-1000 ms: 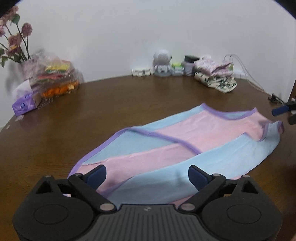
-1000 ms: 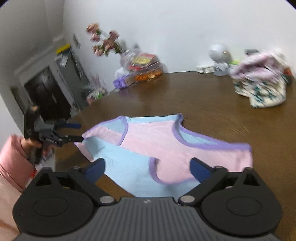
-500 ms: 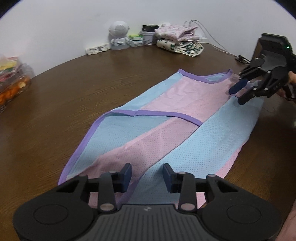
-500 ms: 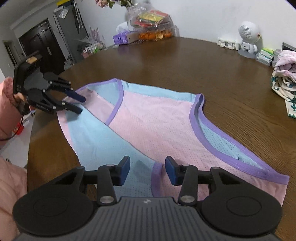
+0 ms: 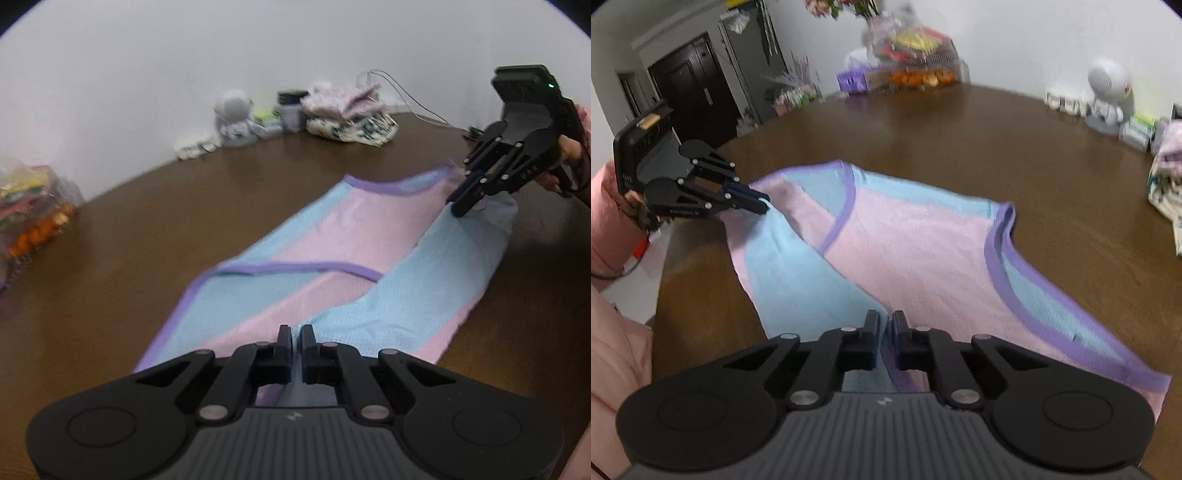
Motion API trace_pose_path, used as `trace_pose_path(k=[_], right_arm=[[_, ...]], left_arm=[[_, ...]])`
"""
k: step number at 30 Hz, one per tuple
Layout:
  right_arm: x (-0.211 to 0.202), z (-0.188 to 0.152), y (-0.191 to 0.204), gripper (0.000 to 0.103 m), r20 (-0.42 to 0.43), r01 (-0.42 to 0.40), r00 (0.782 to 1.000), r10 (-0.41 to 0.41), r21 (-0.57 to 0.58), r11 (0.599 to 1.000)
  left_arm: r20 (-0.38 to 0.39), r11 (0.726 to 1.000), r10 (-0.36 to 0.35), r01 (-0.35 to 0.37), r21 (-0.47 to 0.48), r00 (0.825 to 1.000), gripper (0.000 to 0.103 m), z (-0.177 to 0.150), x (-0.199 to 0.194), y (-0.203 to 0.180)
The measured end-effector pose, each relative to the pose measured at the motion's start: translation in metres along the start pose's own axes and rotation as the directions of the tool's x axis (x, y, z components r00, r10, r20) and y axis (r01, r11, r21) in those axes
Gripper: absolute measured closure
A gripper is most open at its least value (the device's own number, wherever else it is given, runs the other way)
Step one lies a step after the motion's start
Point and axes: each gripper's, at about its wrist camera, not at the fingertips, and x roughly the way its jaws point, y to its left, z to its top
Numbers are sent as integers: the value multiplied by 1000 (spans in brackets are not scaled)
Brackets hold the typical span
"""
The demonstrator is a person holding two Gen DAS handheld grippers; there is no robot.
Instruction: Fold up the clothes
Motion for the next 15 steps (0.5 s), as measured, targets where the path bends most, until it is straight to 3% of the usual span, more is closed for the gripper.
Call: trace_pose_path(k=[6,9,11,12,13,14,15], right_arm=[[9,1,-11,96,5,16,1000,-16,18,1000],[18,-4,-14,95,-12,26,1000,-26,27,999],[20,-6,-17,86,-5,25,1000,-25,61,998],[17,-8,-20,82,10,25,1000,-26,86,996],[13,-9,-21,70,29,25,999,-28,108,994],[5,-10,-21,62,61,25,998,-33,122,992],[-5,-12,-21,60,98,27,994,-40,133,991]], left_arm=[[-44,995,71,-74,-65,997,99,-1,21,2],[-53,989,99,-105,-107,994,88,-8,21,3],[-49,983,119,-124,-136,992,56,-14,12,3],[-47,980,128,-134,-150,991,50,-17,7,3],[-45,976,138,-144,-165,989,46,-21,2,4],[-44,972,148,-153,-179,988,46,-24,-2,4],[-43,967,157,-163,-194,987,46,-27,-7,4]])
